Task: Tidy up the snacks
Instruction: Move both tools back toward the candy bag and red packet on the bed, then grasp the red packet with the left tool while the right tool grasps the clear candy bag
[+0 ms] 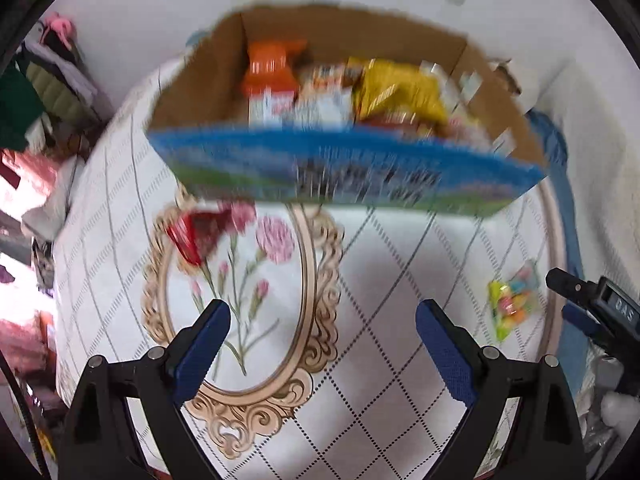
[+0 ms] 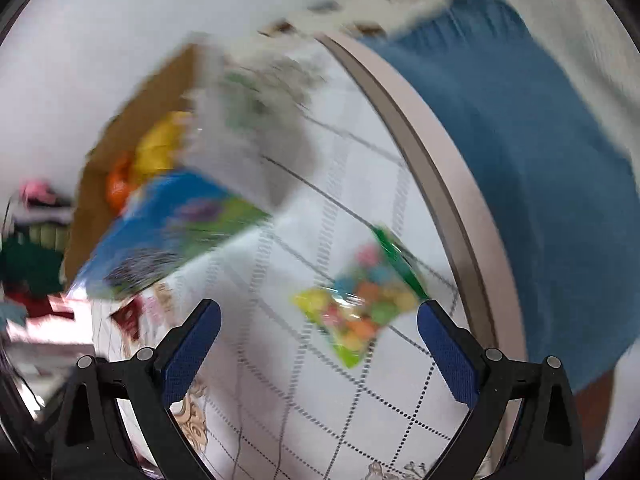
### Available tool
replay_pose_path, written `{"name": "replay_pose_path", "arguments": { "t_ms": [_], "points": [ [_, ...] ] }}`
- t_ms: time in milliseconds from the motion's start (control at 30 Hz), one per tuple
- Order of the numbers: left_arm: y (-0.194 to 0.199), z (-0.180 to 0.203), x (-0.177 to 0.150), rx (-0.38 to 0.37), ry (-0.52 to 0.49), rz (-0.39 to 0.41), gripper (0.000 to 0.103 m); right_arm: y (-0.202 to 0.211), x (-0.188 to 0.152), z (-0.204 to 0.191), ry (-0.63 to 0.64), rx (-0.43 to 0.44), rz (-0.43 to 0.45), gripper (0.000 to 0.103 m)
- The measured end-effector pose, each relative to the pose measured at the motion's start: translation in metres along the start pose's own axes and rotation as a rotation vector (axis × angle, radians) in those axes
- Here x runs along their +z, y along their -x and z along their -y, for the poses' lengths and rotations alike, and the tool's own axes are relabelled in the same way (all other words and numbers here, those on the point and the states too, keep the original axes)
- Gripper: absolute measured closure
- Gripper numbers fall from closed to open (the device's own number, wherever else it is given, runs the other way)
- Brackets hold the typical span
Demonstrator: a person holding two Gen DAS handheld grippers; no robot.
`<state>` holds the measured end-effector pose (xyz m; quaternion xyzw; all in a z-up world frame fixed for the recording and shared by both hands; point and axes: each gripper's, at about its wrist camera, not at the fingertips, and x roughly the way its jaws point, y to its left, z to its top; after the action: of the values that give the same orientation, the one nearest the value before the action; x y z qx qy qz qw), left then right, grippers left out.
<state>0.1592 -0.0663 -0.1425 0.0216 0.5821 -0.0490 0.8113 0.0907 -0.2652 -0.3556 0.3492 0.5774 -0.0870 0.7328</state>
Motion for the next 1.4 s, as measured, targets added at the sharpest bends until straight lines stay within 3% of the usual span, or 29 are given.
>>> {"name": "replay_pose_path", "arguments": {
  "t_ms": [100,200,267,400,600,667,867,1033,1067,1100,1133,1167,1300,1400],
  "points": [
    [-0.022,-0.003,-0.006,0.026,0.009,-0.055,0.008,-0.034,0.003,0.023,-0.09,0.002,-0.05,0.003],
    [-0.037,-0.013,-0.01,0.049,0.03,-0.099,0.008,-0.053,0.004,0.027,-0.102,-0.017,-0.045,0.003],
    [-0.04,-0.022,-0.012,0.064,0.051,-0.105,0.008,-0.054,0.004,0.011,-0.014,-0.057,0.002,0.006],
    [-0.041,-0.052,-0.01,0.056,0.11,-0.113,0.008,-0.059,-0.004,-0.031,0.231,-0.144,0.051,0.041],
    [-0.044,-0.114,0.003,-0.002,0.222,-0.13,0.008,-0.073,-0.037,-0.086,0.454,-0.171,0.02,0.044],
    [-0.046,-0.121,0.013,-0.001,0.175,-0.117,0.008,-0.076,-0.05,-0.1,0.471,-0.156,-0.004,0.044],
    [-0.072,-0.111,0.038,0.067,-0.1,-0.122,0.008,-0.08,-0.069,-0.128,0.484,-0.15,-0.025,0.044],
    [-0.088,-0.101,0.051,0.036,-0.196,-0.125,0.009,-0.085,-0.081,-0.154,0.489,-0.181,-0.023,0.044],
    [-0.089,-0.099,0.052,0.03,-0.208,-0.112,0.022,-0.087,-0.084,-0.159,0.491,-0.188,-0.024,0.044],
    [-0.09,-0.098,0.053,0.018,-0.218,-0.106,0.046,-0.094,-0.088,-0.172,0.492,-0.194,-0.025,0.044],
    [-0.094,-0.096,0.052,0.016,-0.222,-0.121,0.059,-0.094,-0.09,-0.174,0.493,-0.198,-0.027,0.044],
    [-0.096,-0.096,0.05,0.006,-0.221,-0.139,0.064,-0.098,-0.095,-0.181,0.495,-0.201,-0.028,0.044],
    [-0.085,-0.099,0.032,-0.032,-0.2,-0.143,0.065,-0.097,-0.117,-0.19,0.513,-0.198,-0.052,0.044],
    [-0.075,-0.103,0.0,-0.105,-0.127,-0.202,0.065,-0.098,-0.14,-0.191,0.536,-0.186,-0.092,0.045]
  ]
}}
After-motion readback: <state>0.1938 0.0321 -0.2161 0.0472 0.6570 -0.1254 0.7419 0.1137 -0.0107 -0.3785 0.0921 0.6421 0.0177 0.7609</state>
